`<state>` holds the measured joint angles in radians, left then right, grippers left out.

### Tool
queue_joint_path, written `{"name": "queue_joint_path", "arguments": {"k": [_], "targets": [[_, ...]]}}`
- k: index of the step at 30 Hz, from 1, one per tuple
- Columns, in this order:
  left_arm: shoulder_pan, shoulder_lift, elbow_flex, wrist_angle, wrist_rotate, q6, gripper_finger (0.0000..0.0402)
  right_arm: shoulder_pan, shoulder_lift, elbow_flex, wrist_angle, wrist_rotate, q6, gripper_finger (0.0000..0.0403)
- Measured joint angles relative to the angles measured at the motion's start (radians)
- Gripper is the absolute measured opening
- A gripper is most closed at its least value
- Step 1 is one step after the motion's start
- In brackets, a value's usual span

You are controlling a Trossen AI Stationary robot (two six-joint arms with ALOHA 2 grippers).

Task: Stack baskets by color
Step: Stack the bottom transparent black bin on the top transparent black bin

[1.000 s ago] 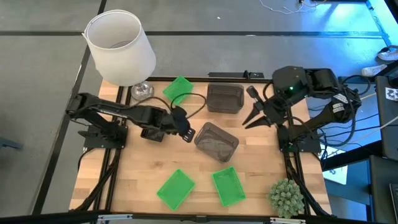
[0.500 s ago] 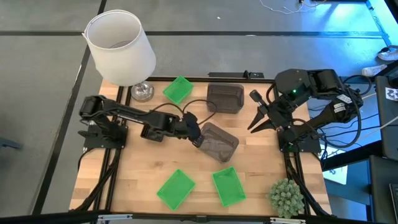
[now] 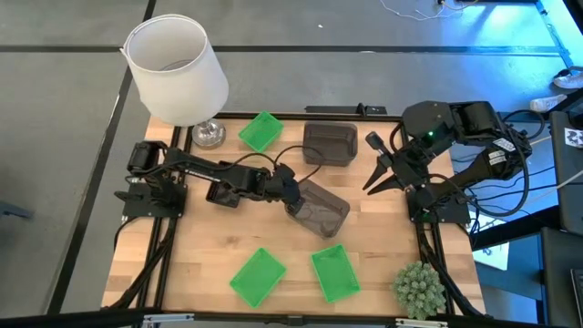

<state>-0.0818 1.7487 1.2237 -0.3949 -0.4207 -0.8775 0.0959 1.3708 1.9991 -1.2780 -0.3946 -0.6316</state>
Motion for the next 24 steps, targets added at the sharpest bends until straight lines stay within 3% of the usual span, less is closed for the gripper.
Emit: {"name": "queue_joint_path", "arguments": {"k": [24], "targets": [[0.01,0.077,-0.004,0.009,0.022,0.052,0.0082,0.0,0.0,0.0,-0.009,0.0,0.0,0.0061]]}}
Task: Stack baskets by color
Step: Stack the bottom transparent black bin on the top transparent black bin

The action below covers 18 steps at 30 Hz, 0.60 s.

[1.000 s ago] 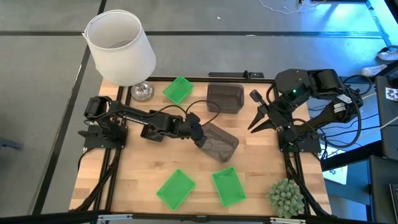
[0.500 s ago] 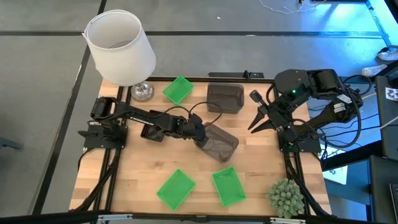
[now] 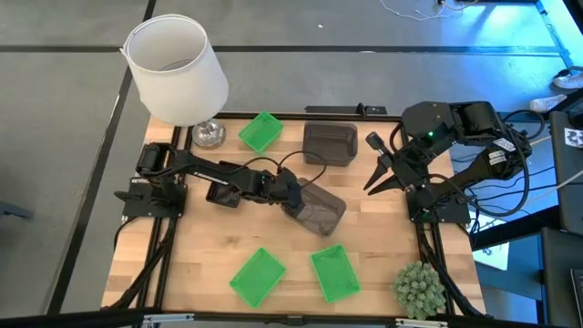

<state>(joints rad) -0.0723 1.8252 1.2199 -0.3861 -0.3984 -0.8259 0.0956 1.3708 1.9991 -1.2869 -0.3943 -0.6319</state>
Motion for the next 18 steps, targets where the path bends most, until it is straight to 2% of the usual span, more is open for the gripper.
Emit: {"name": "queue_joint_path", "arguments": {"k": [6,14,18], "targets": [[0.0,0.069,0.002,0.048,0.004,0.001,0.0082,0.0,0.0,0.0,0.0,0.0,0.0,0.0061],[0.002,0.092,0.003,0.068,0.027,0.001,0.0081,-0.001,0.0,0.0,0.001,0.001,0.0,0.0061],[0.004,0.091,0.002,0.066,0.031,0.002,0.0062,-0.001,0.0,0.0,0.001,0.001,0.0,0.0061]]}}
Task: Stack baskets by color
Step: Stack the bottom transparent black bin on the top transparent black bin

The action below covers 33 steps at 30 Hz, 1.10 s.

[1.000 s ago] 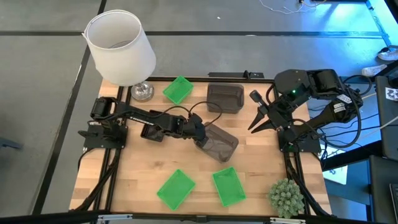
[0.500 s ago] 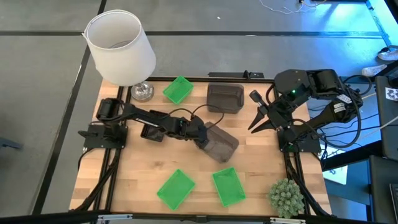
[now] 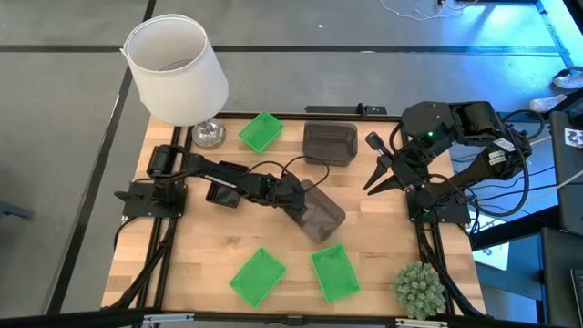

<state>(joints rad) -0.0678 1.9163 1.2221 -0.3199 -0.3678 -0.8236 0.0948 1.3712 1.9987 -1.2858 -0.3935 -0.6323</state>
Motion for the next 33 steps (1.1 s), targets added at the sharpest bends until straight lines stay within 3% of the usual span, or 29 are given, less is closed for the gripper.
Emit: {"name": "queue_joint_path", "arguments": {"k": [5,11,16,26,33], "targets": [[0.0,0.0,0.0,0.0,0.046,0.019,0.0008,0.0,0.0,0.0,0.0,0.0,0.0,0.0061],[0.001,-0.014,0.017,-0.007,0.05,0.023,0.0002,0.0,0.0,0.0,-0.002,0.0,0.0,0.0061],[0.015,-0.027,0.072,-0.017,0.121,0.053,0.0001,0.0,0.0,0.0,-0.011,0.0,0.0,0.0061],[0.077,-0.027,0.307,-0.252,0.178,0.155,0.0,0.0,0.0,0.0,-0.026,0.0,0.0,0.0061],[0.191,-0.028,0.51,-0.389,0.174,0.184,0.0,0.0,0.0,0.0,-0.033,0.02,0.0,0.0061]]}}
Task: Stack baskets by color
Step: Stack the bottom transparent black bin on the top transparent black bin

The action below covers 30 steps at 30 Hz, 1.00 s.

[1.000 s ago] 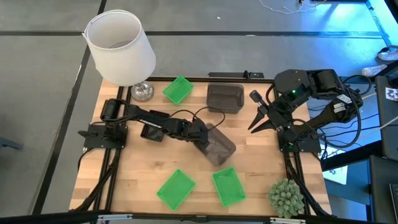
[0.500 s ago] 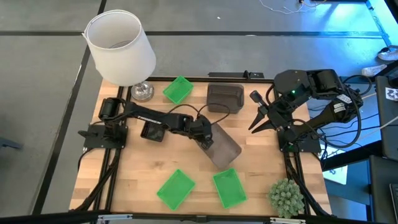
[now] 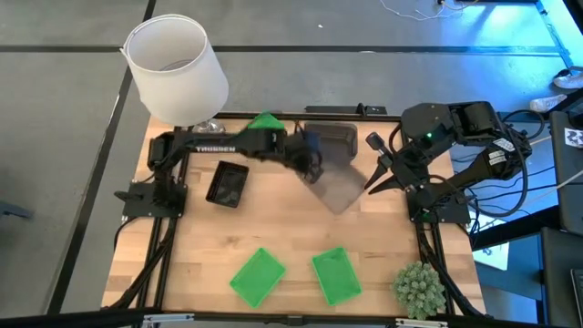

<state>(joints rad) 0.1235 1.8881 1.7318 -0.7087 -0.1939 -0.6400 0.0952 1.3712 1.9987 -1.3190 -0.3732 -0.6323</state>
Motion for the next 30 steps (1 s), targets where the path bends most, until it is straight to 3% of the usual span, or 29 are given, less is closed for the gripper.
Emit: {"name": "queue_joint_path", "arguments": {"k": [9,16,23,30], "targets": [[0.213,0.015,0.054,0.027,0.007,-0.008,0.0,0.0,0.0,0.0,-0.004,0.264,0.059,0.0061],[0.281,0.076,0.054,0.239,0.085,-0.021,0.0,-0.001,0.0,0.0,-0.004,0.509,0.125,0.0061],[0.284,0.118,0.053,0.23,0.057,-0.051,0.0,0.0,0.0,0.0,-0.004,0.535,0.131,0.0061],[0.289,0.118,0.053,0.224,-0.058,-0.058,0.0,0.0,0.0,0.0,-0.004,0.537,0.131,0.0061]]}}
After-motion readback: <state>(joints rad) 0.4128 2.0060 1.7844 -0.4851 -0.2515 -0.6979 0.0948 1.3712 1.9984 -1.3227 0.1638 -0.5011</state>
